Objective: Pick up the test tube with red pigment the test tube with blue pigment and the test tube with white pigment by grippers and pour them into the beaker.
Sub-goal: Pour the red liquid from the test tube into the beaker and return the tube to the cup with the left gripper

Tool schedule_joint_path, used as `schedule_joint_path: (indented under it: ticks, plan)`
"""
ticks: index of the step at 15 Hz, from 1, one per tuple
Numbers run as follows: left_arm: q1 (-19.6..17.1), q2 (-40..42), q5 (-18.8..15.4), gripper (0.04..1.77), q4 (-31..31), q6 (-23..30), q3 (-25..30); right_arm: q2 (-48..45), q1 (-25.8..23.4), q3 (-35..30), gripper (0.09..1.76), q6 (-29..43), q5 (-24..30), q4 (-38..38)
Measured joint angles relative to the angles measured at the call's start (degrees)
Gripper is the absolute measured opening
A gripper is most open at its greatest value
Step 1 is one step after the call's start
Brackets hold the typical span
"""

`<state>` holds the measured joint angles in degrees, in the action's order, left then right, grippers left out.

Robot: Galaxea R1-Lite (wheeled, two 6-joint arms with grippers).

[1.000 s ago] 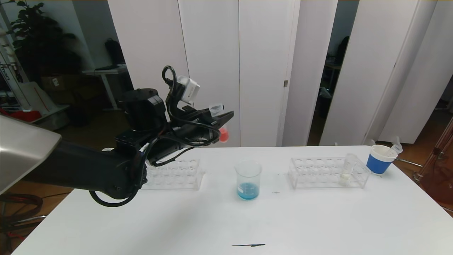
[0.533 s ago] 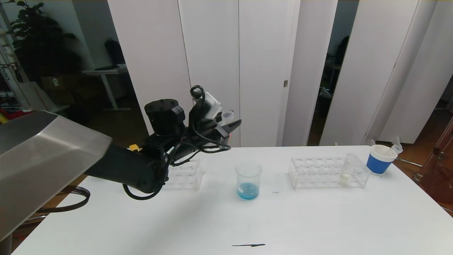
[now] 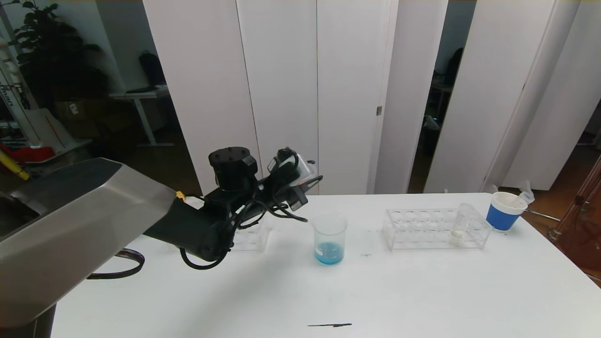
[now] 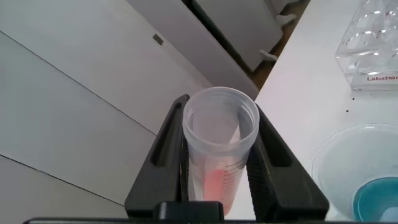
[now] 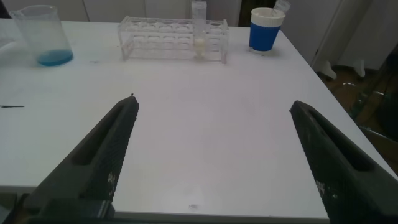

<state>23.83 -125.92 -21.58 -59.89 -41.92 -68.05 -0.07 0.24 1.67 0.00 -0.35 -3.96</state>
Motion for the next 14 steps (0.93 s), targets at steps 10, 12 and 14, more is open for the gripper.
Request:
schedule_joint_path:
  ticks: [10, 12, 14]
  plan:
    - [-0.24, -3.08, -4.07, 0.61, -9.09, -20.31, 1.23, 0.00, 0.00, 0.00, 1.75, 0.00, -0.02, 0.02]
    - [-0.38, -4.18, -5.95, 0.61, -10.93, -21.91, 1.34, 0.00, 0.00, 0.00, 1.75, 0.00, 0.00, 0.02]
    - [-0.63, -5.40, -6.73, 0.61, -12.70, -24.31, 0.96, 0.00, 0.00, 0.00, 1.75, 0.00, 0.02, 0.02]
